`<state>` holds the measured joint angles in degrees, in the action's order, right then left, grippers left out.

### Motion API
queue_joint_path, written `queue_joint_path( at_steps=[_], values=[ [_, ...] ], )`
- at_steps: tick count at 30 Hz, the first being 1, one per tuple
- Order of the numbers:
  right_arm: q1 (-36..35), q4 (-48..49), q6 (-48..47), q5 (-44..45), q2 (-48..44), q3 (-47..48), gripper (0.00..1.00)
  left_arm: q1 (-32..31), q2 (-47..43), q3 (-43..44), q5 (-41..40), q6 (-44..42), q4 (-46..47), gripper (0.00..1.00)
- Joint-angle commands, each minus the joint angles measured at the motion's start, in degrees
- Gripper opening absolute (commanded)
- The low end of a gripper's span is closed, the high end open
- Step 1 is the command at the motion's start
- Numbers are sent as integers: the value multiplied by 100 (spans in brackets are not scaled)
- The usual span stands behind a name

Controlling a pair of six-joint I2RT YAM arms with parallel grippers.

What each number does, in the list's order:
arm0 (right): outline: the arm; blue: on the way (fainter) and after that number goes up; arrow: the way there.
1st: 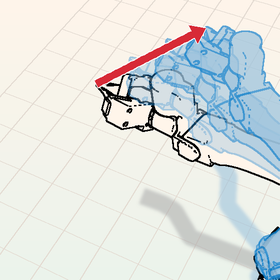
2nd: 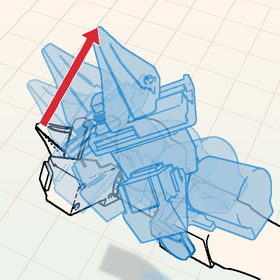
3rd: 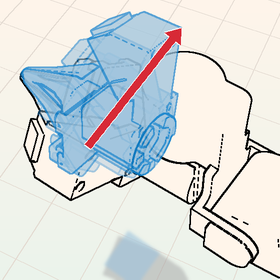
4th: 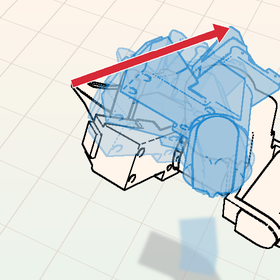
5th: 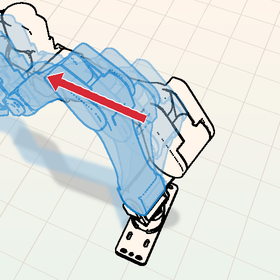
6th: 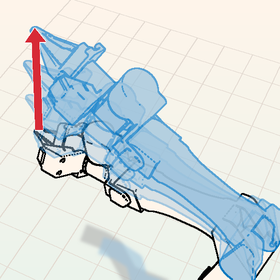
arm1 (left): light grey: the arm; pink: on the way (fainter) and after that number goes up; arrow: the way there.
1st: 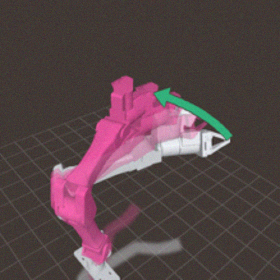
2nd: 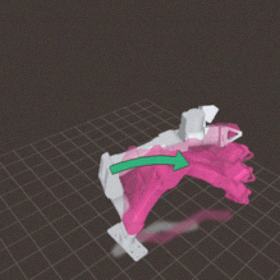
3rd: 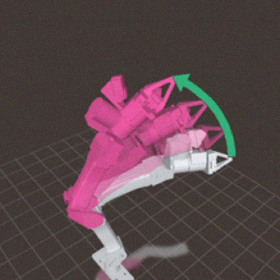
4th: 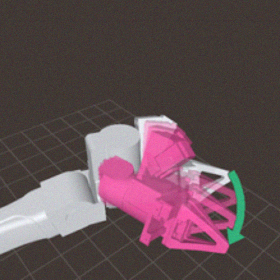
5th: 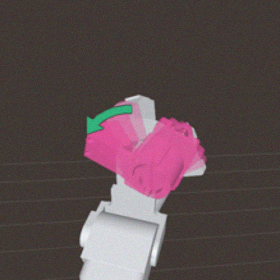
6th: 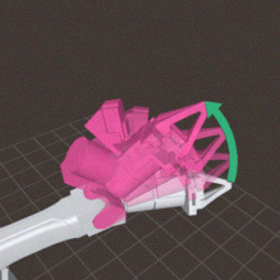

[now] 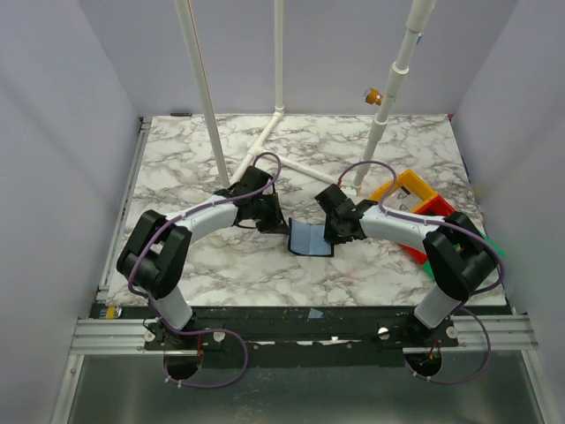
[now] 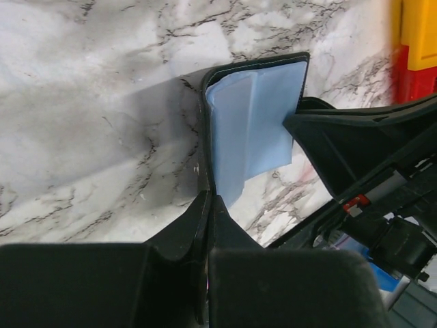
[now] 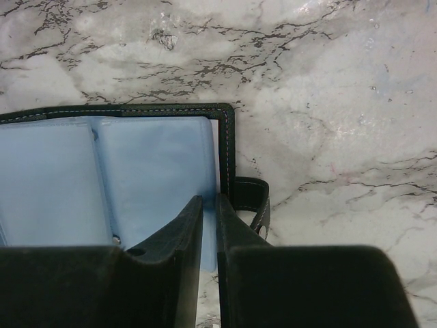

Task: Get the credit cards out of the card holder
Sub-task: Close the card holder at the center of the board.

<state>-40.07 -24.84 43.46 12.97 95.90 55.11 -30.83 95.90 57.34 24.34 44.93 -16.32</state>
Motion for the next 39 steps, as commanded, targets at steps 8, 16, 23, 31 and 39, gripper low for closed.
queue_joint_path(
  at_steps=[8,16,23,31,39],
  values=[
    [-34,296,45,-217,378,-310,15,-269,277,541,531,312,287,0],
    [-31,304,75,-229,236,-370,15,-419,735,883,525,360,269,0],
    [-35,297,130,-214,-66,-402,15,-536,998,1050,559,422,307,0],
    [-35,-46,166,126,-599,-223,16,-617,1278,1287,452,430,212,0],
    [-35,-607,107,506,-1153,89,17,-687,1586,1380,269,463,129,0]
  ],
)
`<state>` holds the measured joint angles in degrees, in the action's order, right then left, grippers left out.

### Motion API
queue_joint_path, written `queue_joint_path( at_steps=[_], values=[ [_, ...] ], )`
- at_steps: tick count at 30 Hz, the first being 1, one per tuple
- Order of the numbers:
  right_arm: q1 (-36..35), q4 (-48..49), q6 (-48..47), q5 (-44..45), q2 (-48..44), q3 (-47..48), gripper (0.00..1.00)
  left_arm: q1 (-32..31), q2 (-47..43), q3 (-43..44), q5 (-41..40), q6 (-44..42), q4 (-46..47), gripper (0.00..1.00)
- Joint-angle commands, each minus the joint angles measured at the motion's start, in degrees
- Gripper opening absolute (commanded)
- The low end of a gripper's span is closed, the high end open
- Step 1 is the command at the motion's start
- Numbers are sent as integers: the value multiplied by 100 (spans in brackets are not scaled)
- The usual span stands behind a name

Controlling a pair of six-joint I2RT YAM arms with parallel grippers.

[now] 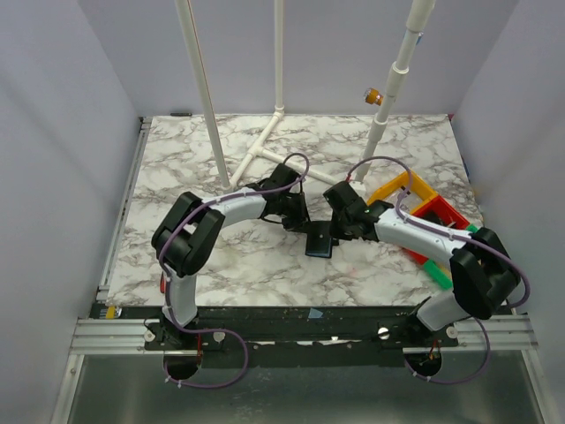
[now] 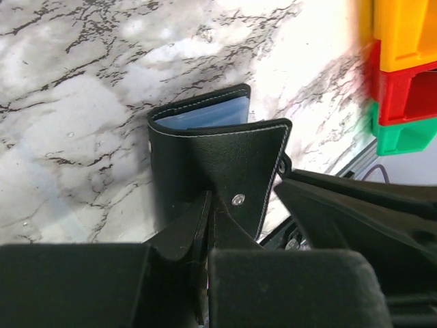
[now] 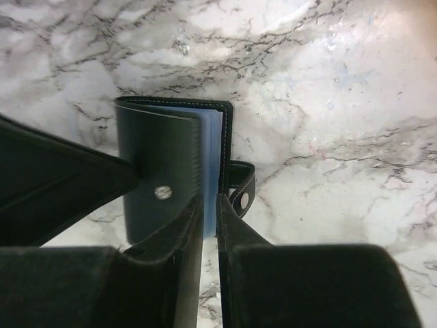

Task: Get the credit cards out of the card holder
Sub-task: Close the card holder at the center of the board.

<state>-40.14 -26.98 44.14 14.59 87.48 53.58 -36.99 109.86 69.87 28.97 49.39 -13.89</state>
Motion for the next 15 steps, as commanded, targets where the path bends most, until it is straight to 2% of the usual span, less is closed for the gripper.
queue_joint_path(
  at_steps=[1,9,15],
  values=[
    [-29,-440,34,368,-363,277,17,-87,209,139,-221,19,-123,0],
    [-22,-555,68,563,-636,161,24,-239,436,232,-463,98,-281,0],
    [16,-343,182,381,-736,-157,25,-315,375,121,-922,361,-311,0]
  ],
)
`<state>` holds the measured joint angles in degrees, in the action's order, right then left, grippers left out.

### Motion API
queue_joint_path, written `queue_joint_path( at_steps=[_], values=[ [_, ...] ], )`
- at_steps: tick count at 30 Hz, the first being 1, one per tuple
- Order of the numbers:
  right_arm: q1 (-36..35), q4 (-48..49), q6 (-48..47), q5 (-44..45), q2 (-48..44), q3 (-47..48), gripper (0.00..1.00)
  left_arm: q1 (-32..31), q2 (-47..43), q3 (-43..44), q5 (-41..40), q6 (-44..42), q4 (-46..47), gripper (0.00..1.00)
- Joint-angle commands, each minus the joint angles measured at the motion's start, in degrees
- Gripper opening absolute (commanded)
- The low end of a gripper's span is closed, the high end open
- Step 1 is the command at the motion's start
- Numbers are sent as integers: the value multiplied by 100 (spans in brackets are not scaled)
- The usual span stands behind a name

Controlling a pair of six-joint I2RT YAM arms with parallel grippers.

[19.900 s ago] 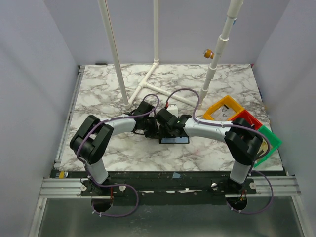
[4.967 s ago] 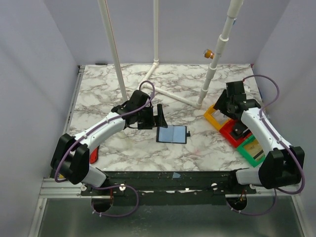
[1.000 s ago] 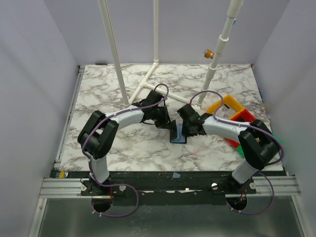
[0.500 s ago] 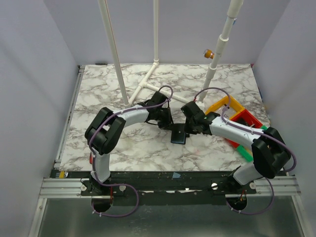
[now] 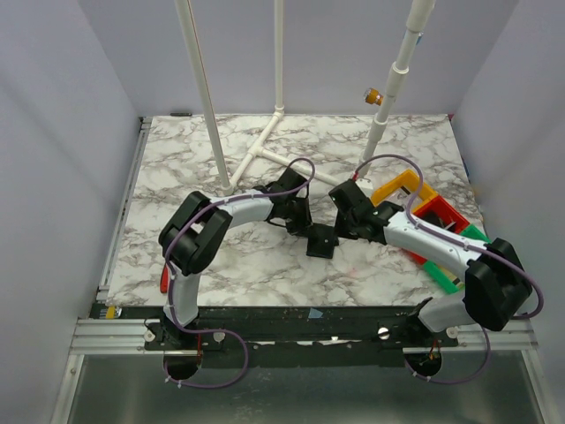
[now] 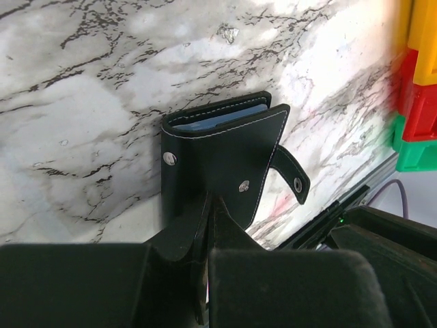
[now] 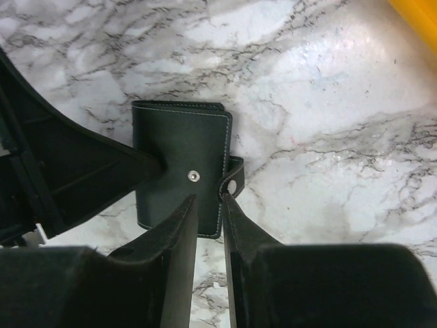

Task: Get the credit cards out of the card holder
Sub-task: Close the card holder at the center of the board, then reset both arms

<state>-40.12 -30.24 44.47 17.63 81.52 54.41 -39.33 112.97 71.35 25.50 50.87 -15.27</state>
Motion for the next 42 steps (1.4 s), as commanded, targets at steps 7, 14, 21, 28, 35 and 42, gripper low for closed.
queue_joint_path(
  at_steps=[7,14,21,28,35,42],
  values=[
    [166,384,150,-310,-192,-564,25,-259,32,-179,-1118,572,-69,0],
    [222,943,71,-723,-76,-702,25,-277,-242,-179,-1282,416,-155,0],
    [237,1112,-23,-848,221,-566,25,-211,-881,-180,-1429,80,-479,0],
    [235,1353,-41,-1132,429,-484,25,10,-1685,-496,-1661,-206,-681,0],
    [244,1650,80,-1406,788,-524,25,326,-2479,-868,-1723,-487,-835,0],
    [246,1669,66,-1401,883,-477,25,409,-2999,-877,-1895,-755,-1095,0]
  ],
)
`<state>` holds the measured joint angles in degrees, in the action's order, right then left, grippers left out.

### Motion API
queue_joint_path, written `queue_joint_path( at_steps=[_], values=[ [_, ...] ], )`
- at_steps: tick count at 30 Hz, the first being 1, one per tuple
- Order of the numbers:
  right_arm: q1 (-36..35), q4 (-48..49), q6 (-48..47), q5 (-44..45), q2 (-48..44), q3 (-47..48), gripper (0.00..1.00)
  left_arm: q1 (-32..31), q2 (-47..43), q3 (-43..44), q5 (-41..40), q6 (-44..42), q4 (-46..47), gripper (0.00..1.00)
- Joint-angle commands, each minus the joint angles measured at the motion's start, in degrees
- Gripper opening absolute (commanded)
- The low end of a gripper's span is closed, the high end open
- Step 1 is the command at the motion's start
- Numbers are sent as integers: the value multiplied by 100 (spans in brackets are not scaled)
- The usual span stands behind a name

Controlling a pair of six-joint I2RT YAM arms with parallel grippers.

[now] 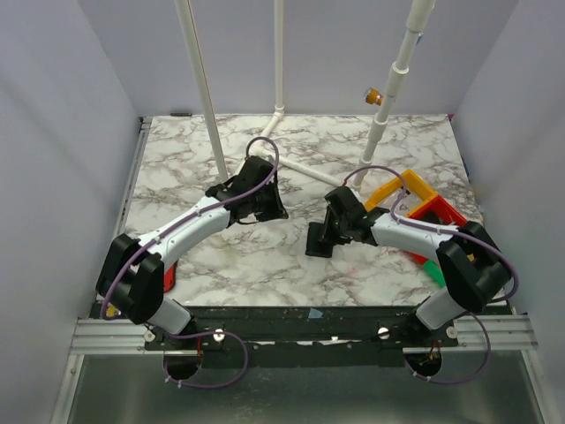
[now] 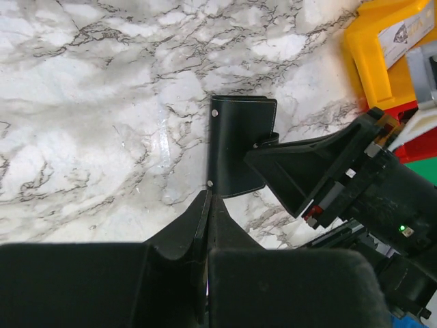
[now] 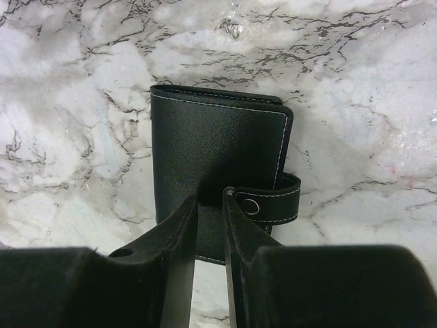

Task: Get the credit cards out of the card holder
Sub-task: Reset both arms

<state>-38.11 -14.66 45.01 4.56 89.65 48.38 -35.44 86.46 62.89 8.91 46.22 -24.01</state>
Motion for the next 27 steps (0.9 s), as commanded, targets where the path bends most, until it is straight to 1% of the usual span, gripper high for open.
queue_joint_path(
  at_steps=[1,8,12,16,18,20,21,22,23,24,25,26,27],
  values=[
    [45,72,8,-59,31,157,25,21,-404,-24,-249,-312,-247,0],
    [41,-471,-169,189,-452,733,25,46,-973,56,-477,-577,-469,0],
    [45,-609,-223,310,-837,1084,34,74,-1398,254,-729,-857,-700,0],
    [40,-589,-312,471,-1223,1377,50,125,-1840,518,-842,-1182,-941,10],
    [41,-548,-367,507,-1414,1497,61,173,-2046,614,-1012,-1297,-1023,23],
    [48,-530,-428,555,-1572,1613,74,225,-2218,677,-1030,-1389,-1101,42],
    [42,-529,-447,570,-1660,1667,82,248,-2303,704,-1047,-1424,-1139,52],
    [47,-514,-475,573,-1728,1695,88,276,-2365,721,-1055,-1456,-1181,65],
    [43,-512,-516,572,-1791,1722,95,300,-2452,732,-1097,-1466,-1220,76],
    [40,-506,-536,578,-1851,1740,99,322,-2527,733,-1137,-1471,-1256,87],
    [42,-508,-557,580,-1894,1745,100,338,-2587,732,-1178,-1479,-1283,96],
    [41,-487,-585,581,-1944,1730,100,352,-2658,727,-1195,-1496,-1298,98],
    [40,-462,-594,578,-1988,1705,100,362,-2706,724,-1214,-1509,-1314,99]
  ],
)
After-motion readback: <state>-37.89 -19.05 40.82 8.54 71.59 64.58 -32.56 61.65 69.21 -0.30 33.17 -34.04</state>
